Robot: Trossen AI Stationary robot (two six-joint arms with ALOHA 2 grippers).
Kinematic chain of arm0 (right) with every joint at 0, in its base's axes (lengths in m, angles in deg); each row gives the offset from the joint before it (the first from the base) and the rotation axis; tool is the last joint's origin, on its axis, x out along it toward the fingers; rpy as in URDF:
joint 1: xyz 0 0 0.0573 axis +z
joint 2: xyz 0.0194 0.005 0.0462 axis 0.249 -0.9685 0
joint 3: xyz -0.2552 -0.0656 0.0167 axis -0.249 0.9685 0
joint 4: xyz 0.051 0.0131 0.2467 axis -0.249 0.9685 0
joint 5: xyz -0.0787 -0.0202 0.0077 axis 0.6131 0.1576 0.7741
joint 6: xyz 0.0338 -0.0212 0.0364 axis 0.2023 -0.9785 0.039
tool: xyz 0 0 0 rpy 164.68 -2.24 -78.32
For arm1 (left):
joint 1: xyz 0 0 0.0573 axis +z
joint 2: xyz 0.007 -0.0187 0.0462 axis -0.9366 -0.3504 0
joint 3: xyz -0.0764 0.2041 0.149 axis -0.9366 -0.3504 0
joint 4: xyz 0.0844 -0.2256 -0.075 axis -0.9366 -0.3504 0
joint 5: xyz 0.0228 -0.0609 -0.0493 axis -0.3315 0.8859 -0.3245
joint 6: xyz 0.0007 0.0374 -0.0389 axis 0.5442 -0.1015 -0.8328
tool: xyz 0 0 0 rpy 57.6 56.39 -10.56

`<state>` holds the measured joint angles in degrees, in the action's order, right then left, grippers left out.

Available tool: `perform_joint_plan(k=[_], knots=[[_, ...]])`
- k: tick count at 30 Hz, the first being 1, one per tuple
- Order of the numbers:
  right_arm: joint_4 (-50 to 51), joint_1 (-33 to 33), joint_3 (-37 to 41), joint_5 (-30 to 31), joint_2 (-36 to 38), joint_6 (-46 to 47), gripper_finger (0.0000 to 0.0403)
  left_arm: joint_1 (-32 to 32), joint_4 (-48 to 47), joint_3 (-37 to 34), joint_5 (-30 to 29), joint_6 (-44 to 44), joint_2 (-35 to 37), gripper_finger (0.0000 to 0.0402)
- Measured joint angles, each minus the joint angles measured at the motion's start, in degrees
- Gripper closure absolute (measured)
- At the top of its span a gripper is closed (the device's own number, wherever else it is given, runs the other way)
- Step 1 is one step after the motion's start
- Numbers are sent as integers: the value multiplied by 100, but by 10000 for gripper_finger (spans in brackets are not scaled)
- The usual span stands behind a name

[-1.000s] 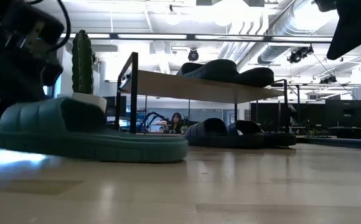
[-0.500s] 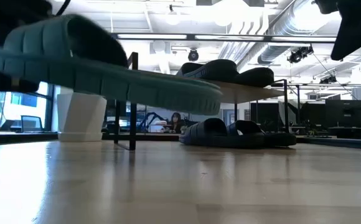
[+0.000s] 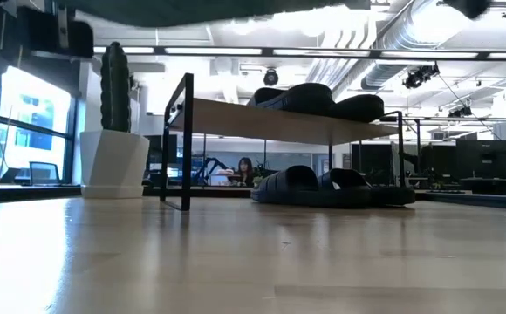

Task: Pick and place slides into the shelf
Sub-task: Put the green slipper under the shelf

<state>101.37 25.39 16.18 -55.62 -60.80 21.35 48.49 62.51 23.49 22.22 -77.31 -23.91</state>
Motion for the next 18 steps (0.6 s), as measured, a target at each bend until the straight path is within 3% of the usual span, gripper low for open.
perform_joint_plan(k=[6, 11, 18], knots=[[-215, -2, -310, 310, -38, -1691, 403, 0, 3, 398, 50, -15, 2, 401], [102, -2, -1087, 366, -234, -3212, 398, 4, -7, 713, 50, -147, 37, 401], [1266, -2, -2436, 365, -980, -4836, 341, 2, -35, 781, -40, -463, 37, 401]])
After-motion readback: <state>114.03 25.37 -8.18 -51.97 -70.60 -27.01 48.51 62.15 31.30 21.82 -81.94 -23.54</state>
